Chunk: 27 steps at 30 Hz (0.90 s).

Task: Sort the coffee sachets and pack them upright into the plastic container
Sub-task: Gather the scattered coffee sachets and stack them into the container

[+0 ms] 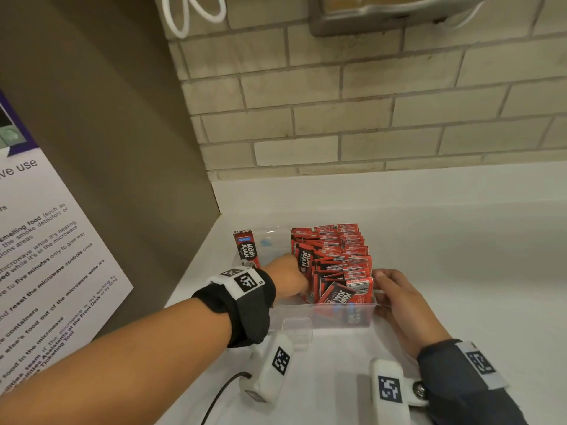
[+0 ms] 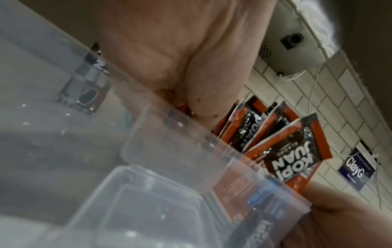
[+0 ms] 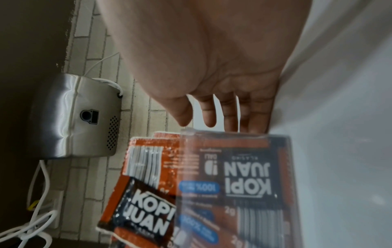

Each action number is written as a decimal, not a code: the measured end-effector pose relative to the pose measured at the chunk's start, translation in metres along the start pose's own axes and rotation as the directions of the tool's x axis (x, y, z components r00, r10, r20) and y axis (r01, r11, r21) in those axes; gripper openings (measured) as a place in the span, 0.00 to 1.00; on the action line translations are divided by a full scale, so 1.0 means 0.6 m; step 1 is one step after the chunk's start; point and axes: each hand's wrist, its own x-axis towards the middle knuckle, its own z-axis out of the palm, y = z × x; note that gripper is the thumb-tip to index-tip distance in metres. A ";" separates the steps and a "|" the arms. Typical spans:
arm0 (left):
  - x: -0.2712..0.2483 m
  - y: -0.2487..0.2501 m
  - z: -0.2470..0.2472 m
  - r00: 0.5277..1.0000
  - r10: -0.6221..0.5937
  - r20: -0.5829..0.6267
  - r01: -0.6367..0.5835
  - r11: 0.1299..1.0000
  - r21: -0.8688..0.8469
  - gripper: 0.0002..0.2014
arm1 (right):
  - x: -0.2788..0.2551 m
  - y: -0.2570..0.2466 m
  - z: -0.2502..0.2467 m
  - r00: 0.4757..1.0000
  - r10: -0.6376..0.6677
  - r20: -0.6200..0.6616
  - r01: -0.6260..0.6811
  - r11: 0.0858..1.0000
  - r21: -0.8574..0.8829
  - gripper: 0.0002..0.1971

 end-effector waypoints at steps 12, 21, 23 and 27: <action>-0.009 -0.001 0.000 0.990 -0.086 0.112 0.123 0.911 -0.395 0.21 | -0.002 0.001 -0.002 1.000 -0.002 0.007 0.002 1.000 -0.001 0.12; -0.025 -0.006 -0.020 0.989 -0.144 0.011 0.136 0.899 -0.416 0.20 | -0.001 -0.001 -0.006 1.000 -0.013 -0.012 0.012 1.000 -0.013 0.12; -0.033 -0.013 -0.030 0.993 -0.108 -0.047 0.084 0.927 -0.365 0.31 | 0.000 -0.006 -0.010 0.999 -0.029 -0.041 0.028 0.999 -0.025 0.12; -0.075 -0.032 -0.060 0.981 0.039 -0.188 -0.107 0.924 -0.366 0.33 | 0.000 -0.019 -0.018 0.993 -0.081 -0.081 0.081 0.997 -0.011 0.09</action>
